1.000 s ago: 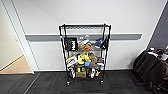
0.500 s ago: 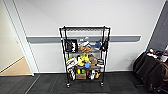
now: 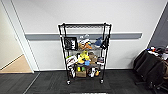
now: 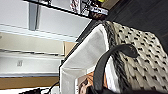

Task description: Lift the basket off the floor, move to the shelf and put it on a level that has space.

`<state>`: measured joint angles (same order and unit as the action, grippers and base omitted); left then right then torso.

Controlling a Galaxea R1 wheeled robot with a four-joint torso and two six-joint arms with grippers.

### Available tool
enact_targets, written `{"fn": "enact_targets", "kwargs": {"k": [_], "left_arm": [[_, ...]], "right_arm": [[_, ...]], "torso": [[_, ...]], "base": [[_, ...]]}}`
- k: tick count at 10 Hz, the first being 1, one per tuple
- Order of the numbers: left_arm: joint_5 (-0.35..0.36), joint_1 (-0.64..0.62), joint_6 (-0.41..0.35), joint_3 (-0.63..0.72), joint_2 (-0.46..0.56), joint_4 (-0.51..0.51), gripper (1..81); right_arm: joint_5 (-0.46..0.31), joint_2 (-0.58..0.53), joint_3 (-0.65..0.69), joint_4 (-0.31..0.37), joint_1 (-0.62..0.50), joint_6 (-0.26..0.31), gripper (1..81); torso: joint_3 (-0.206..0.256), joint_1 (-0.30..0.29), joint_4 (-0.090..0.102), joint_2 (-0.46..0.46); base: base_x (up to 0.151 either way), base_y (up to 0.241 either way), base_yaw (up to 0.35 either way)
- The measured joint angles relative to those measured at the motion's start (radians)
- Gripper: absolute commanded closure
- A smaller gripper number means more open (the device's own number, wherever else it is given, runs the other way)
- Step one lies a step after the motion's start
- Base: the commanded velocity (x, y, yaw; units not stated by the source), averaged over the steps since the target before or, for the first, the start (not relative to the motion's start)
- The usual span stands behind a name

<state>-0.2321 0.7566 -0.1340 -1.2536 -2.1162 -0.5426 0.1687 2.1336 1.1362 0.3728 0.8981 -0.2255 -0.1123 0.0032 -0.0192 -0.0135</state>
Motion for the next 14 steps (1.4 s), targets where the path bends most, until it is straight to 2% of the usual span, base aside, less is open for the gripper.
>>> {"fn": "enact_targets", "kwargs": {"k": [2, 7, 14], "left_arm": [[-0.004, 0.000, 0.001, 0.000, 0.000, 0.000, 81.1], [-0.004, 0.004, 0.000, 0.000, 0.000, 0.000, 81.1], [-0.006, 0.006, 0.000, 0.000, 0.000, 0.000, 81.1]], "right_arm": [[-0.004, 0.000, 0.000, 0.000, 0.001, 0.000, 81.1], [-0.006, 0.000, 0.000, 0.000, 0.006, 0.000, 81.1], [-0.008, 0.010, 0.000, 0.000, 0.008, 0.000, 81.1]], "torso": [[0.008, 0.000, 0.000, -0.002], [0.080, -0.002, 0.000, -0.002], [0.079, -0.003, 0.000, -0.002]], "base": [[0.000, 0.000, 0.000], [0.000, 0.000, 0.000], [0.000, 0.000, 0.000]]}}
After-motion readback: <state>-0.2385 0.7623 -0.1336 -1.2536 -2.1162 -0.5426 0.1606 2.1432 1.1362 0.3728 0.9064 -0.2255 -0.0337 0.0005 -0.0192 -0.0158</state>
